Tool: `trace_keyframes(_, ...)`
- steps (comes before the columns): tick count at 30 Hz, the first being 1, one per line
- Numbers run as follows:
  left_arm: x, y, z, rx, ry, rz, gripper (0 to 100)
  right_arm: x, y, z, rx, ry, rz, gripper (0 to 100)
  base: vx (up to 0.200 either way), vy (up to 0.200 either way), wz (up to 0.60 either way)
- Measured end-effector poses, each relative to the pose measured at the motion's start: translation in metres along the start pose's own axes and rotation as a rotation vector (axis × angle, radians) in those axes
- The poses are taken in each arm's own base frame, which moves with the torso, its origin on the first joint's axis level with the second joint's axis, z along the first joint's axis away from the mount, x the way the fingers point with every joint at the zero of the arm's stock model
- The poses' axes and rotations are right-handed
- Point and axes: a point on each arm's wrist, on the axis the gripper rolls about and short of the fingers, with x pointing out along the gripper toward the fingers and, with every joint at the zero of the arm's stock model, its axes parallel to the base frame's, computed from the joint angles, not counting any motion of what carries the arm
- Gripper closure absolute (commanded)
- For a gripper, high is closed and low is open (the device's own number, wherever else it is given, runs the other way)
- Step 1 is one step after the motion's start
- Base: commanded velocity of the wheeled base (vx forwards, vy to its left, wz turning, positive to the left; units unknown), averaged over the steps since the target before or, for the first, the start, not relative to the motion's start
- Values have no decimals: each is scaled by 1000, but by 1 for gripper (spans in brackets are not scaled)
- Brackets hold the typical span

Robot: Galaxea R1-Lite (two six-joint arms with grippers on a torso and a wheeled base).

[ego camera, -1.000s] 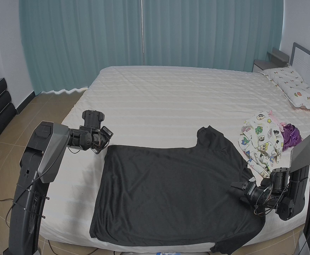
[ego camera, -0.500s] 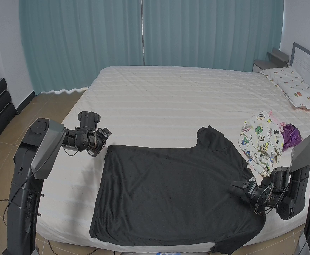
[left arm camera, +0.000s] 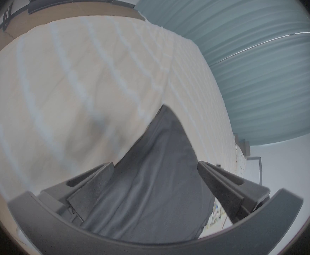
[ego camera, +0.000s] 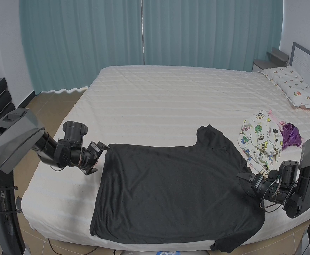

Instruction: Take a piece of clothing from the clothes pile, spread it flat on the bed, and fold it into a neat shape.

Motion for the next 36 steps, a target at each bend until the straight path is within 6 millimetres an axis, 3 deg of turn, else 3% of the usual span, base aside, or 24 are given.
trace_keyframes(8, -46, 39, -41, 31, 57, -41, 0, -9, 6, 1, -10, -19, 7, 0, -100, 0, 0)
trace_keyframes(17, -77, 87, -84, 297, 88, -48, 0, -13, 7, 0, -9, -23, 0, 0, 0, 0, 0)
trace_keyframes(25, -60, 103, -98, 437, 36, 41, 0, -13, 7, -1, -11, -20, -1, 0, 0, 0, 0)
trace_keyframes(36, -36, 109, -109, 520, 44, 82, 0, -11, 7, -1, -15, -17, 1, 0, 0, 0, 0)
